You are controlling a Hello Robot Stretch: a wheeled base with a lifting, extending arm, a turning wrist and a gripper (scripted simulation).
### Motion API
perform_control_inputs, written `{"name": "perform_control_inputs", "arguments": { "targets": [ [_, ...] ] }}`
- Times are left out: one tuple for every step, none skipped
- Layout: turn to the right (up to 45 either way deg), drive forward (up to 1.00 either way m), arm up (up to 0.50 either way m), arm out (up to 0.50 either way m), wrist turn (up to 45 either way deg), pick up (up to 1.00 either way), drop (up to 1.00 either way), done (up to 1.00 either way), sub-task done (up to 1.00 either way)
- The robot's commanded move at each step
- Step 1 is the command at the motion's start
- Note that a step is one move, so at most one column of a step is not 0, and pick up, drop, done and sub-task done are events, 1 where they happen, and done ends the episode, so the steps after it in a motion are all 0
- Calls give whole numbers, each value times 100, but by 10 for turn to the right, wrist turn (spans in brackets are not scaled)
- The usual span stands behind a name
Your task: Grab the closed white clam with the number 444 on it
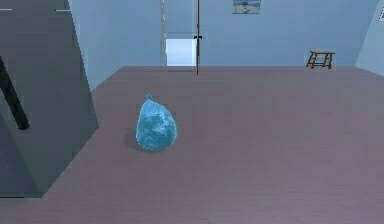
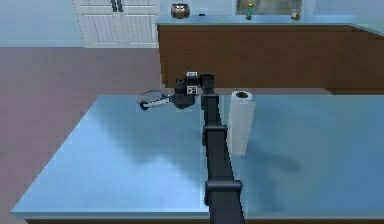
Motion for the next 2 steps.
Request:
{"name": "perform_control_inputs", "arguments": {
  "targets": [
    [0,0,0,0,0,100,0,0,0],
    [0,0,10,0,0,0,0,0,0]
  ]
}}
